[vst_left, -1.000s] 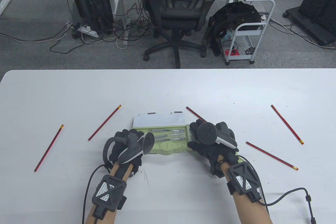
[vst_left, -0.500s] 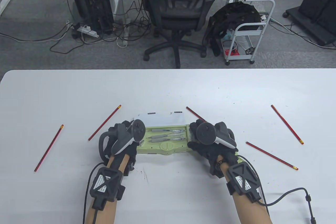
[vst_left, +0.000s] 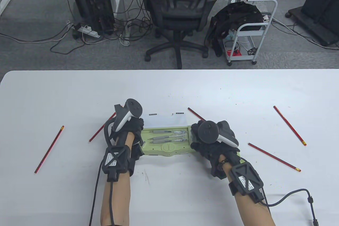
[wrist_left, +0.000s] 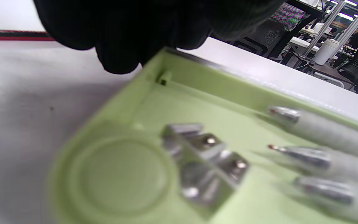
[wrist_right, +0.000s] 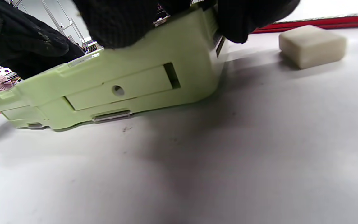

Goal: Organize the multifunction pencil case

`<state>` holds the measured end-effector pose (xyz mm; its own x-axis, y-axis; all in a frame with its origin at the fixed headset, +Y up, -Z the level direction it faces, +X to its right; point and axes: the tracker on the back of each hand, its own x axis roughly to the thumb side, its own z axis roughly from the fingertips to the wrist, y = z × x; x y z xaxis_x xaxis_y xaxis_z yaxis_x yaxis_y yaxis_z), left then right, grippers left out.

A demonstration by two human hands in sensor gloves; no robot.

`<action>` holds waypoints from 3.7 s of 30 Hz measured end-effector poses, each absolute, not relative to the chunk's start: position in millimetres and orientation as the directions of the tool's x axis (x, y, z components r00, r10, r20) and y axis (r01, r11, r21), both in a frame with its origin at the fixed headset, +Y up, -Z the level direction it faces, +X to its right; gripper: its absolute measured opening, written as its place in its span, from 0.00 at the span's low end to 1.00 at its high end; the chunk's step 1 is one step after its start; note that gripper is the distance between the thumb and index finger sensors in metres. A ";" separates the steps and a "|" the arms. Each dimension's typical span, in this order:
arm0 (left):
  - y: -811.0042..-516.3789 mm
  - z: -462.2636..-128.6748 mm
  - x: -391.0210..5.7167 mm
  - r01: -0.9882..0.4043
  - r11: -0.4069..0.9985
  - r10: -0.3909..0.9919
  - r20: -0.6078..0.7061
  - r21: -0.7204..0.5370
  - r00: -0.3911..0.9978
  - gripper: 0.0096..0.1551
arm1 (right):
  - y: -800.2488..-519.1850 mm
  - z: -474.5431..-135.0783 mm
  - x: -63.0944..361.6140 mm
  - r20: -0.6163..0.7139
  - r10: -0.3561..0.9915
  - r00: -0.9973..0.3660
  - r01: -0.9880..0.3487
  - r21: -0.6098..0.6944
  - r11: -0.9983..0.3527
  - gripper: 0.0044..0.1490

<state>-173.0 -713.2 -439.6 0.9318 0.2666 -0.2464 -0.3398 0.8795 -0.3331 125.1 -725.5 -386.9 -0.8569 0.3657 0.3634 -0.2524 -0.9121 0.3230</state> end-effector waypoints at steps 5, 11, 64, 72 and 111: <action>-709.4 -442.4 -175.7 -0.408 0.864 0.331 -0.279 -0.296 0.902 0.34 | -725.7 -387.2 126.1 0.360 0.376 -0.854 -0.260 0.330 -0.907 0.50; -701.8 -437.3 -187.0 -0.531 0.821 0.468 -0.282 -0.212 0.837 0.39 | -726.4 -387.5 128.5 0.353 0.393 -0.849 -0.281 0.328 -0.902 0.50; -736.3 -340.9 -183.4 -0.185 0.962 0.223 0.187 -0.202 0.957 0.36 | -710.4 -382.3 111.0 0.231 0.407 -0.884 -0.295 0.401 -0.867 0.59; -736.6 -341.1 -183.2 -0.190 0.961 0.227 0.186 -0.201 0.956 0.36 | -709.7 -385.9 74.2 0.170 0.241 -0.955 -0.137 0.469 -0.872 0.72; -737.0 -342.6 -185.3 -0.207 0.956 0.245 0.178 -0.206 0.953 0.36 | -662.3 -390.5 157.9 0.226 0.239 -0.944 -0.204 0.169 -0.964 0.48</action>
